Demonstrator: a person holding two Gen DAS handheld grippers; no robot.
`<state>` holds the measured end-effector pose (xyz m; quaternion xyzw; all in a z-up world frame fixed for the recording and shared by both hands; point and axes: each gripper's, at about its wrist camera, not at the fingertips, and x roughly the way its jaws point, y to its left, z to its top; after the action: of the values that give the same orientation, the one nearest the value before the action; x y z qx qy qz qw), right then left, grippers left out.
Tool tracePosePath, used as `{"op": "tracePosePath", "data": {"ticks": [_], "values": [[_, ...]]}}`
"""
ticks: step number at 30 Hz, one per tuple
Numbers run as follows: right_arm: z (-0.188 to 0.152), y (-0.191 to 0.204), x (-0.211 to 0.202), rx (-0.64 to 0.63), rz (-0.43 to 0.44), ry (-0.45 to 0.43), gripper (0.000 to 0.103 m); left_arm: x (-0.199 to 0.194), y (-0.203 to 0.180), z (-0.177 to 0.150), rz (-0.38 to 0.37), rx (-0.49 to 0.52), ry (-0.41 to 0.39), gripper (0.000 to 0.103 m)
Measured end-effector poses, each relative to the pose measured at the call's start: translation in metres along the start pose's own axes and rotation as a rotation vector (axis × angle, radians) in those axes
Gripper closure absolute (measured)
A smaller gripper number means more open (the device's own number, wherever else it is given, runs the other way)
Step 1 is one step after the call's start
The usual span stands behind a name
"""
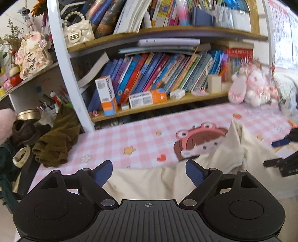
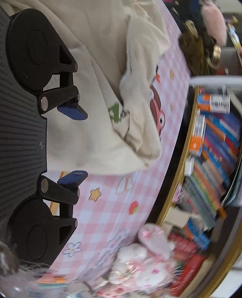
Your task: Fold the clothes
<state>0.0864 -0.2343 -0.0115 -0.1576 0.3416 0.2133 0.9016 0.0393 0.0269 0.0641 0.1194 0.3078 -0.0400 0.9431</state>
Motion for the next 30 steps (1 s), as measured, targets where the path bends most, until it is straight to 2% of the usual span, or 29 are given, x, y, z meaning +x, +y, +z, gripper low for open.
{"op": "tracePosePath", "data": {"ticks": [2,9,16,20,21,22,23,24,25,27,30], "values": [[-0.001,0.006,-0.001,-0.026,0.007,-0.009,0.042,0.001,-0.005,-0.009,0.008,0.024,0.03,0.015],[-0.003,0.017,-0.002,0.003,0.027,0.015,0.042,0.006,-0.018,-0.04,-0.018,0.083,0.108,0.015],[-0.002,0.055,-0.008,-0.011,0.056,0.023,0.041,0.033,-0.031,-0.057,-0.05,0.305,0.15,0.015],[-0.005,0.073,-0.001,-0.017,0.007,0.069,0.042,0.05,-0.039,-0.061,-0.086,0.432,0.128,0.016],[-0.006,0.075,0.002,-0.012,-0.006,0.079,0.044,0.055,-0.041,-0.062,-0.097,0.462,0.122,0.018],[-0.006,0.075,0.003,0.001,-0.009,0.084,0.044,0.06,-0.042,-0.06,-0.111,0.482,0.118,0.035],[-0.005,0.075,0.003,0.017,-0.007,0.086,0.056,0.066,-0.041,-0.057,-0.125,0.494,0.117,0.059],[-0.003,0.073,0.003,0.037,-0.011,0.091,0.078,0.071,-0.039,-0.051,-0.142,0.488,0.121,0.069],[-0.001,0.071,0.003,0.057,-0.016,0.099,0.085,0.075,-0.033,-0.04,-0.161,0.451,0.12,0.079],[0.001,0.064,0.002,0.093,-0.067,0.103,0.1,0.083,-0.014,-0.015,-0.189,0.352,0.083,0.083],[0.0,0.052,-0.002,0.153,-0.142,0.101,0.101,0.103,0.013,0.024,-0.216,0.229,0.037,0.088]]}}
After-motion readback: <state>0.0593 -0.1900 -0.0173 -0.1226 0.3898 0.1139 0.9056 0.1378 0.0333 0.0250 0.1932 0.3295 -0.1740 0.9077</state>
